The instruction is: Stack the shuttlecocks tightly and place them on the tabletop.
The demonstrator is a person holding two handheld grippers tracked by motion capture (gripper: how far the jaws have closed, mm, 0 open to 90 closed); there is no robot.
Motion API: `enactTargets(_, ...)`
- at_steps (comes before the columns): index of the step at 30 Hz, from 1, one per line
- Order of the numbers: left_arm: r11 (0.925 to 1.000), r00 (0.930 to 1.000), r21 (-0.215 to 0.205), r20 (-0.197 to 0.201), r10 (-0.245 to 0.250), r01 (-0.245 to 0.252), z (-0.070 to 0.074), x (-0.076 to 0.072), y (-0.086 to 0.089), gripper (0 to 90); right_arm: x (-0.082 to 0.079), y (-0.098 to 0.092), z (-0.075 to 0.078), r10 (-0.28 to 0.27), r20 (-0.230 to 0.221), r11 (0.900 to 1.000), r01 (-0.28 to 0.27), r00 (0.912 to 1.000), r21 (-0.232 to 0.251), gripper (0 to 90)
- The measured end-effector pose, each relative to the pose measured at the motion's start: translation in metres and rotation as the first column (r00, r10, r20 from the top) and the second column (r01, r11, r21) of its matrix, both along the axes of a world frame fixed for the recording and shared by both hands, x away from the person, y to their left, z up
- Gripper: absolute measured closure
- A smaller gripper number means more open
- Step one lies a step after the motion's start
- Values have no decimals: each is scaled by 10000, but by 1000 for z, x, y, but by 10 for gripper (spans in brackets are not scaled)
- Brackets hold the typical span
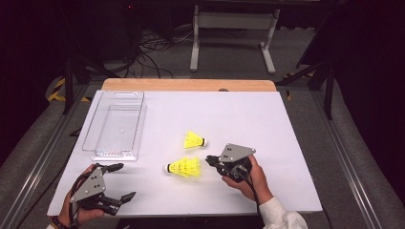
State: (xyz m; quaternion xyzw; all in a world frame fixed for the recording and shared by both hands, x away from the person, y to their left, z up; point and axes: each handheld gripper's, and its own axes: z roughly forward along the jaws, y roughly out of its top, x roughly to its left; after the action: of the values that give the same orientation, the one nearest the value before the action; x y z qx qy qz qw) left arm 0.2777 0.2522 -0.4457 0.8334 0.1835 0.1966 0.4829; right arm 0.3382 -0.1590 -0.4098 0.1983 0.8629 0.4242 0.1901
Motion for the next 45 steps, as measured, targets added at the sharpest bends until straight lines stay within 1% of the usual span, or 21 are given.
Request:
enactTargets(2,10000,10000,-3,4,-8,8,0,0,0,68,4,0,3,-112,19,9998,112,9999,146,900)
enactTargets(4,10000,10000,-1,-4,-16,16,0,0,0,68,8,2,5,-283,84,9995,282,9996,110,900)
enactTargets(7,10000,10000,-5,-10,-12,12,0,0,0,68,11,4,6,-357,73,9993,356,9993,96,900)
enactTargets(8,10000,10000,-5,-12,-20,20,0,0,-1,68,14,6,7,-480,123,9988,479,9988,60,900)
enactTargets(10,10000,10000,-2,-19,-25,25,0,0,-1,68,20,9,9,-639,144,9978,637,9978,165,849)
enactTargets(12,10000,10000,-11,-26,-32,32,0,0,-1,68,25,13,11,-779,236,9968,774,9967,182,828)
enactTargets(14,10000,10000,-21,-30,-40,40,0,0,-1,68,32,17,13,-803,180,9965,798,9966,231,805)
enactTargets(16,10000,10000,-16,-37,-50,50,-1,0,-1,68,39,22,15,-876,179,9961,875,9960,75,817)
enactTargets(17,10000,10000,-22,-36,-63,63,-1,0,-1,68,44,26,14,-907,257,9957,911,9955,-143,839)
enactTargets(18,10000,10000,-27,-32,-61,61,-1,0,-1,68,48,28,14,-926,261,9953,932,9954,-246,875)
enactTargets(20,10000,10000,-25,-20,-62,62,0,0,-1,68,55,32,13,-804,116,9964,807,9967,-269,894)
enactTargets(23,10000,10000,-21,-39,-60,60,-1,0,0,68,63,42,13,-751,134,9968,754,9971,-268,833)
enactTargets(24,10000,10000,-21,-39,-60,60,-1,0,0,68,63,42,13,-751,134,9968,754,9971,-268,833)
enactTargets(26,10000,10000,-27,-38,-74,74,-1,0,0,68,67,48,14,-749,118,9969,751,9971,-217,791)
enactTargets(28,10000,10000,-54,-48,-78,78,-1,0,1,68,70,54,16,-710,45,9974,710,9975,-76,723)
enactTargets(30,9999,10000,-66,-50,-86,85,-1,0,1,68,73,62,16,-783,55,9968,784,9969,-167,668)
enactTargets(32,9999,9999,-79,-56,-114,114,-1,0,0,69,78,68,15,-938,-86,9955,937,9956,-164,602)
enactTargets(35,9999,9999,-64,-66,-150,150,-1,-1,0,68,81,71,12,-974,-190,9951,971,9951,-159,579)
enactTargets(38,9999,9998,-69,-88,-157,157,-1,0,0,69,87,76,7,-868,-555,9960,855,9947,-248,526)
enactTargets(41,9998,9998,-34,-98,-174,173,-1,0,0,68,92,80,2,-765,-671,9958,728,9948,-558,495)
enactTargets(45,9998,9998,-28,-109,-192,192,-1,0,0,68,98,84,-5,-1089,-846,9909,1014,9904,-887,488)
